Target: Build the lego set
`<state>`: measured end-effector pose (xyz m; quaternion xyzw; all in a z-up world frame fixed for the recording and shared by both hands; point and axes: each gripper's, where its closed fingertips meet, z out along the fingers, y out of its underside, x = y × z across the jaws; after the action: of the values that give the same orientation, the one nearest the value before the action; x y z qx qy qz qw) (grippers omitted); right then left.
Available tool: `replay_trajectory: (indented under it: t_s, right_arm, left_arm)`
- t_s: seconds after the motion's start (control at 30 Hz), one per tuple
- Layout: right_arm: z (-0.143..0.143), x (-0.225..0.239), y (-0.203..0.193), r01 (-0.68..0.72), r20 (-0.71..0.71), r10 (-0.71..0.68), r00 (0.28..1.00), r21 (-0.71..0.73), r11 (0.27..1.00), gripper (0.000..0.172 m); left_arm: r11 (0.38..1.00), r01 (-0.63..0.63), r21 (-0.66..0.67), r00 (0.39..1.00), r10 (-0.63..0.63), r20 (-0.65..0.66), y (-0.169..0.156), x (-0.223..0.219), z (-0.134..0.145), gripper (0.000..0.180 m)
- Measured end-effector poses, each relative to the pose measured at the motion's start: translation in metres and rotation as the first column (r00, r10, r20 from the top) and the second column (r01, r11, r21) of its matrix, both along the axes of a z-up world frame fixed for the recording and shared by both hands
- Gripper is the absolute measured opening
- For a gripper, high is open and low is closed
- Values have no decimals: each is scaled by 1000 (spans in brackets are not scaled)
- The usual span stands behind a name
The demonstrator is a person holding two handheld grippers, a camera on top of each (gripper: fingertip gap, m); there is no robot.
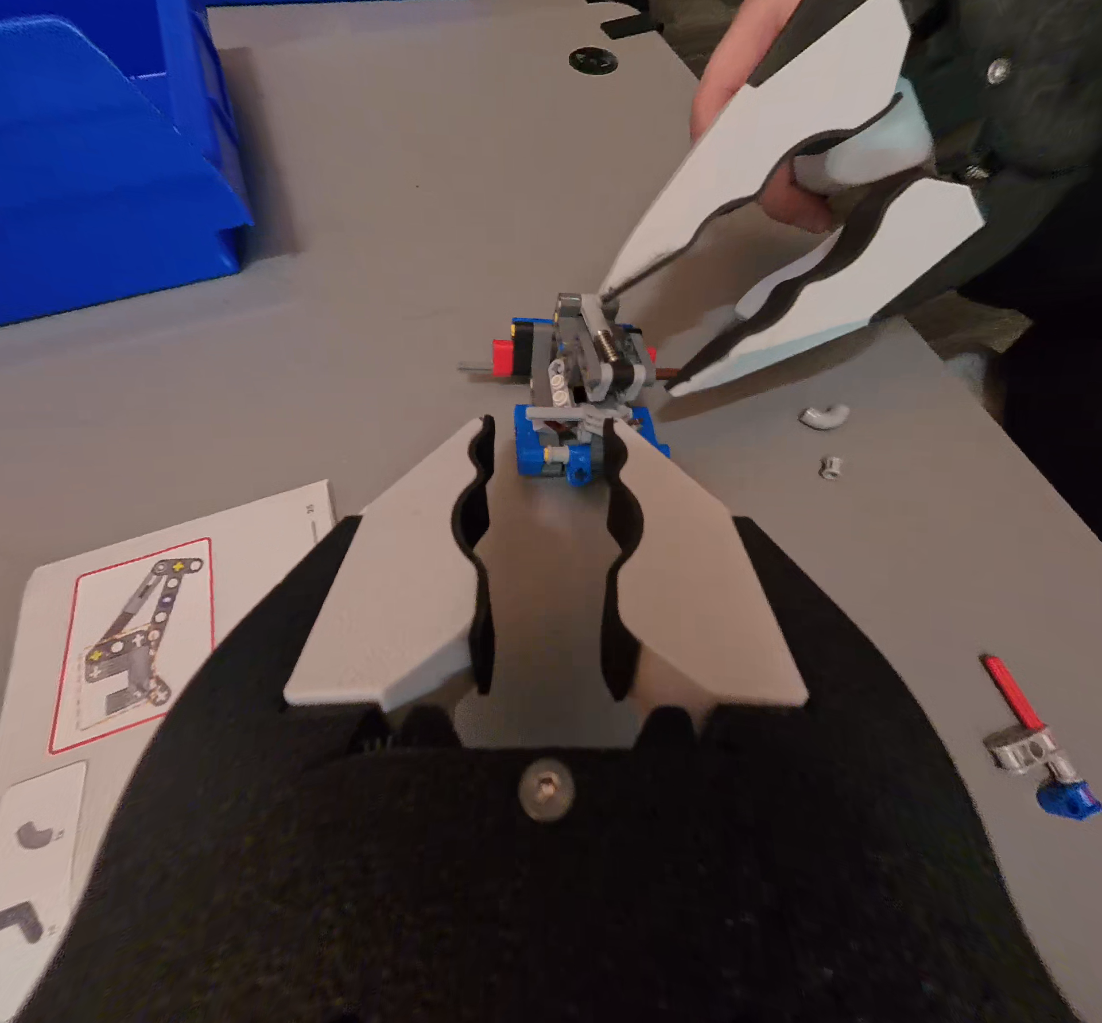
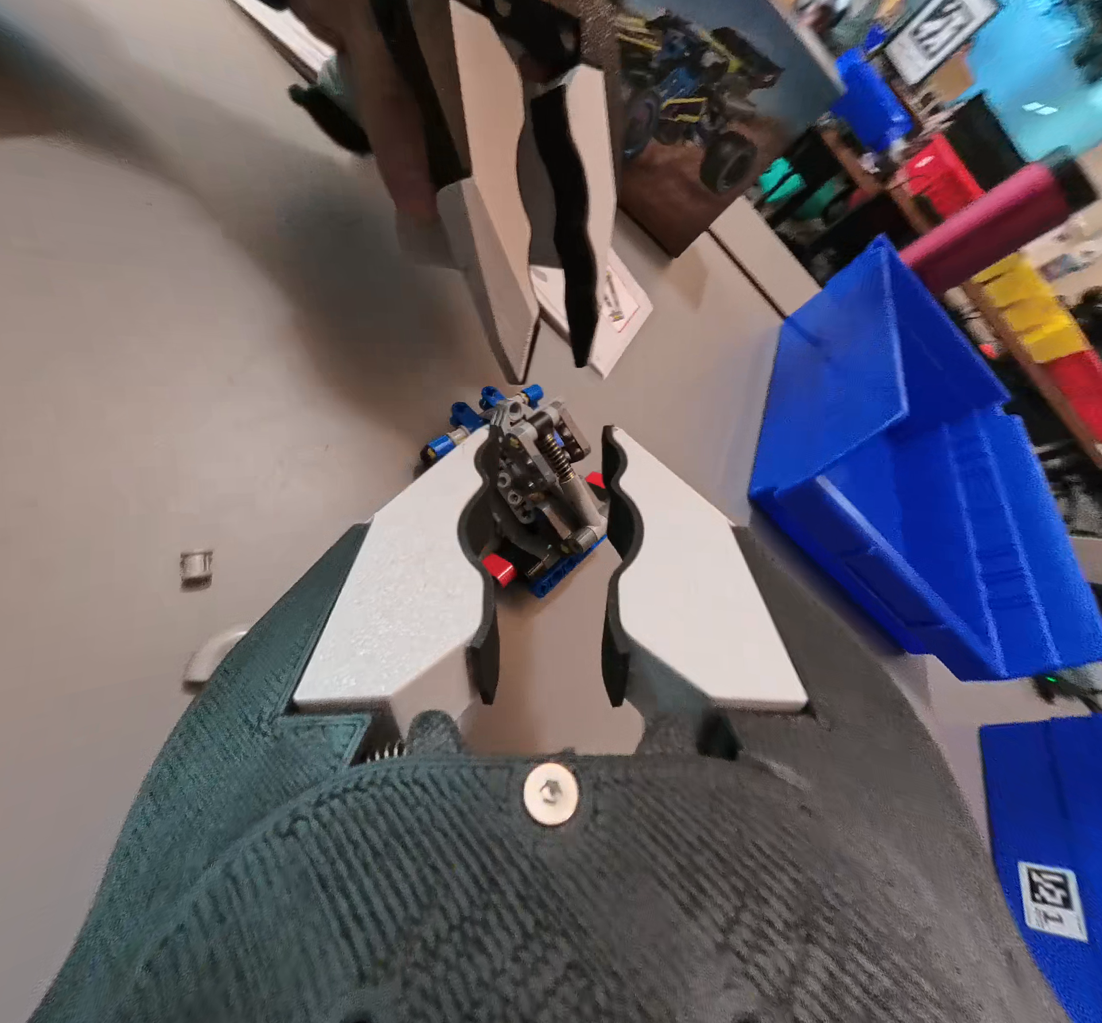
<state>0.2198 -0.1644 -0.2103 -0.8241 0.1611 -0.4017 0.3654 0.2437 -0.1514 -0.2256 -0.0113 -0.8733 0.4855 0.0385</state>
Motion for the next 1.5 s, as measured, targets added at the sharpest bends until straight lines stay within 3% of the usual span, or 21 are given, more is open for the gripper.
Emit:
replay_trajectory:
  t_s: [0.03, 0.2, 0.37, 0.53, 0.83, 1.23, 1.5]
  right_arm:
    - [1, 0, 1, 12, 34, -12, 999, 10, 1000, 30]
    - [-16, -3, 2, 35, 12, -35, 999, -8, 999, 29]
    - [-11, 5, -5, 95, 55, -93, 994, -46, 994, 29]
    - [-14, 6, -4, 84, 70, -76, 995, -123, 989, 21]
    - [-17, 6, -5, 83, 20, -82, 996, -83, 993, 17]
    - [-16, -11, -11, -49, -90, 45, 995, -43, 998, 29]
    - [-16, 6, -20, -132, -109, 125, 986, -59, 990, 34]
  left_arm:
    - [1000, 8, -6, 1000, -8, 8, 2, -1, -1, 33]
    - [998, 13, -54, 1000, -12, 26, 6, -8, -6, 38]
    - [995, -20, -101, 997, 27, 68, -6, -6, -2, 46]
    - [1000, -8, -21, 990, 11, 143, -10, -10, -14, 45]
    - [1000, -7, -3, 982, 8, 190, -16, -15, -17, 42]
    - [999, -38, -29, 988, 41, 146, -14, -11, -13, 40]
    - [998, -45, -39, 988, 51, 146, -13, -10, -12, 39]
